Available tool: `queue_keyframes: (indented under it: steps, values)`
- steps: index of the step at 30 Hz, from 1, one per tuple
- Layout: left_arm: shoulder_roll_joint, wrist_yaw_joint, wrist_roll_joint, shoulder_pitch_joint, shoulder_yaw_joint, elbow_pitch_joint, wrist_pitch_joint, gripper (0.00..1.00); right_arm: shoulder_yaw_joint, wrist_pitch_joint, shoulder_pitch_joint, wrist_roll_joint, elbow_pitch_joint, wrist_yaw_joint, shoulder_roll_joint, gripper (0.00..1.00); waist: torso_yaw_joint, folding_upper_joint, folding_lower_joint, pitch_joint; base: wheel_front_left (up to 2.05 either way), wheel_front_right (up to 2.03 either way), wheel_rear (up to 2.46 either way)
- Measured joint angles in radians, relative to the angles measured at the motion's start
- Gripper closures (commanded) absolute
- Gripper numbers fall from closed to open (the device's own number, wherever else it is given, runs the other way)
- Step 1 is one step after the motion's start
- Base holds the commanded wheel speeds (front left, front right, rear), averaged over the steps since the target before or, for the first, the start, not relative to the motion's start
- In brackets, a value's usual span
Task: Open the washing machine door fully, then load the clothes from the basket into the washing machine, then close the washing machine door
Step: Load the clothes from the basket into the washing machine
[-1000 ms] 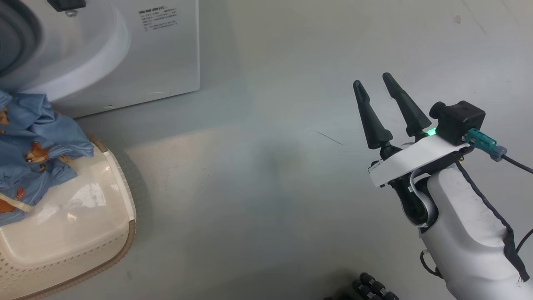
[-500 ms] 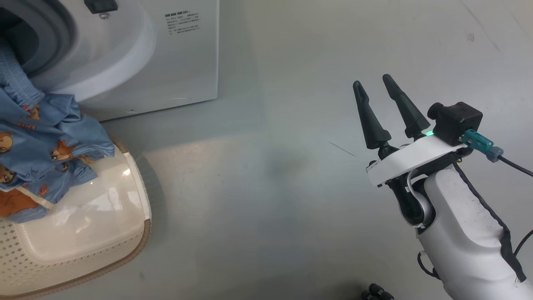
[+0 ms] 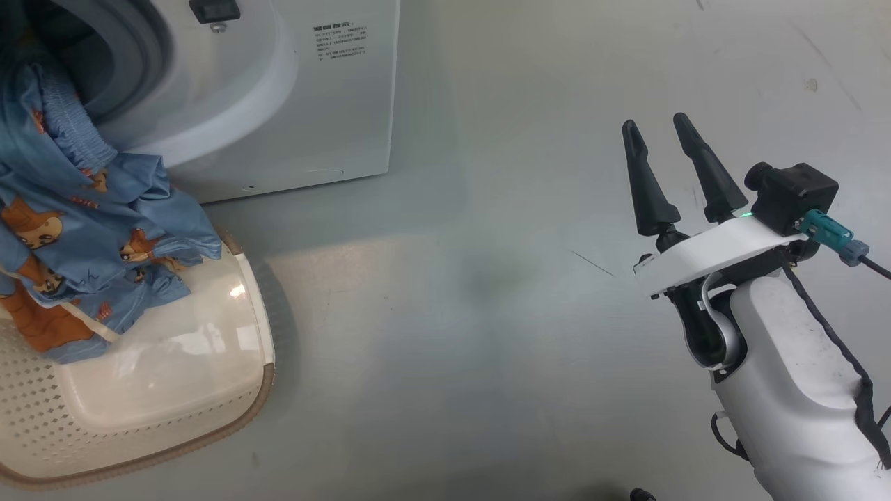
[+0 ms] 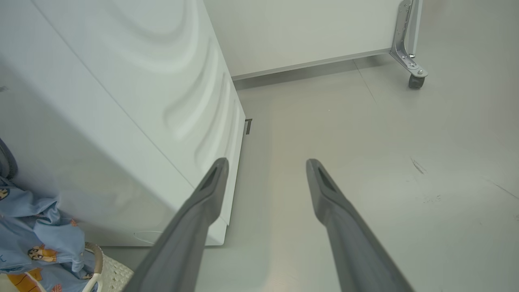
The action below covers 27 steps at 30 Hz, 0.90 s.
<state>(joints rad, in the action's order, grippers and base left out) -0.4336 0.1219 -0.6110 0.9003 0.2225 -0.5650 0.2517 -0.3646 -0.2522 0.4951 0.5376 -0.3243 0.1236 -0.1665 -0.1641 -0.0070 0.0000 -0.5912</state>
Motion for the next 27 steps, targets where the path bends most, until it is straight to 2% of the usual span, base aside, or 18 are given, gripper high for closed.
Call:
queue_keyframes:
  steps: [12, 24, 27]
  values:
    - [0.001, 0.000, 0.007, -0.186, -0.097, 0.206, 0.005, 0.00, 0.016, 0.000, 0.000, -0.018, 0.047, 0.000, -0.005, 0.00, 0.024, 0.0000, 0.0000, 0.017, 0.00, 0.00, 0.00]
    - [0.034, 0.000, 0.047, -0.353, -0.149, 0.365, 0.005, 0.00, 0.031, 0.000, 0.000, -0.038, 0.088, 0.000, -0.003, 0.00, 0.025, 0.0000, 0.0000, 0.020, 0.00, 0.00, 0.00]
    - [0.060, -0.002, 0.049, -0.404, -0.164, 0.406, 0.005, 0.00, 0.041, 0.000, 0.000, -0.045, 0.099, 0.000, -0.003, 0.00, 0.024, 0.0000, 0.0000, 0.020, 0.00, 0.00, 0.00]
